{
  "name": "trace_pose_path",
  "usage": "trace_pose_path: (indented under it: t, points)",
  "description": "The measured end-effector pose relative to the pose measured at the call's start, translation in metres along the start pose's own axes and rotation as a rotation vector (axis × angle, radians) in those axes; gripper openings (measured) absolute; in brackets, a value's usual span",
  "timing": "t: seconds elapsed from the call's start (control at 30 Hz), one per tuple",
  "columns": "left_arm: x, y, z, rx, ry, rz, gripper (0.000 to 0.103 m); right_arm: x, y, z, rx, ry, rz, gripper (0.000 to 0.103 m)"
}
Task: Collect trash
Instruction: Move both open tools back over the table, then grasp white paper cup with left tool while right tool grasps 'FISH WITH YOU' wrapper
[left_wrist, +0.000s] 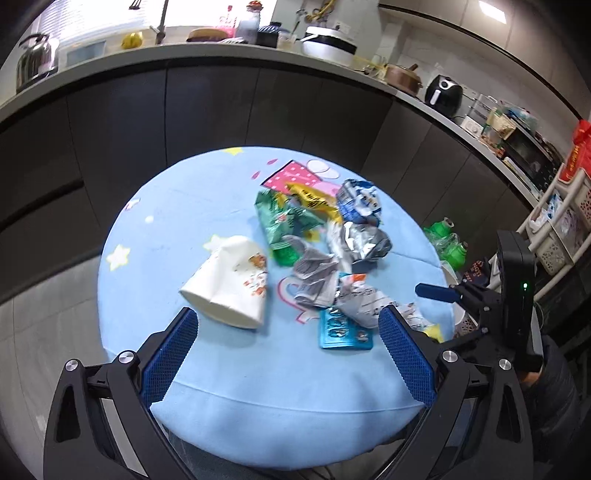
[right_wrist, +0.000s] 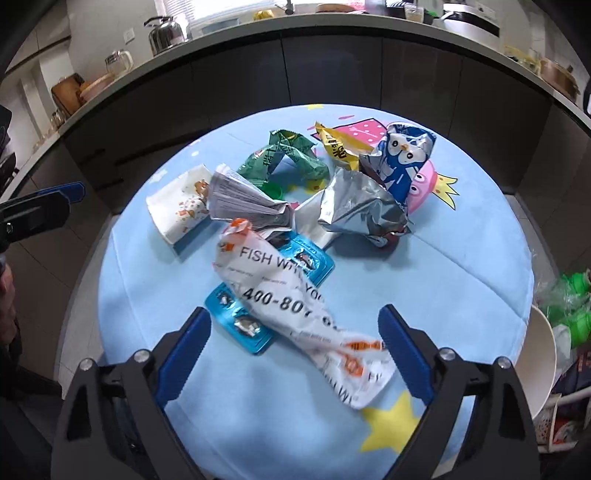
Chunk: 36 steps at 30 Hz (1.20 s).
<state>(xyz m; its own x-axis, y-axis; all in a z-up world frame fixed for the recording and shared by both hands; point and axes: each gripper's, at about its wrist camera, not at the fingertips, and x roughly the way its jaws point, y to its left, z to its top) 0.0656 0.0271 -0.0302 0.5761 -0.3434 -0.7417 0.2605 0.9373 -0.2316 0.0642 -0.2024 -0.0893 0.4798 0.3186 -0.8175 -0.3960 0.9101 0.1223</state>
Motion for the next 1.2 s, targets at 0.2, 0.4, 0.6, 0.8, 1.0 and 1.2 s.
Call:
trace_pose_path:
  t: [0.2,0.4,0.6,0.8,1.0,1.2]
  points:
    - [0.028,0.030,0.011,-0.030,0.033,0.019,0.094,0.017,-0.007,0.004,-0.042,0.049,0.004,0.077]
    - [0.076,0.066,0.035,-0.079,0.116,-0.054,0.093,0.018,-0.005,-0.004,-0.016,0.063,0.033,0.027]
    - [0.105,0.095,0.038,-0.210,0.196,-0.149,0.077,-0.009,-0.001,-0.013,0.042,-0.009,0.026,0.023]
    - [0.120,0.097,0.030,-0.231,0.252,-0.184,0.063,-0.020,0.000,-0.013,0.101,-0.057,0.018,0.023]
    - [0.110,0.086,0.028,-0.204,0.244,-0.203,0.043,-0.022,0.000,-0.014,0.135,-0.070,0.018,0.023]
    - [0.101,0.067,0.030,-0.160,0.221,-0.146,0.032,-0.025,0.003,-0.016,0.158,-0.086,0.005,0.023]
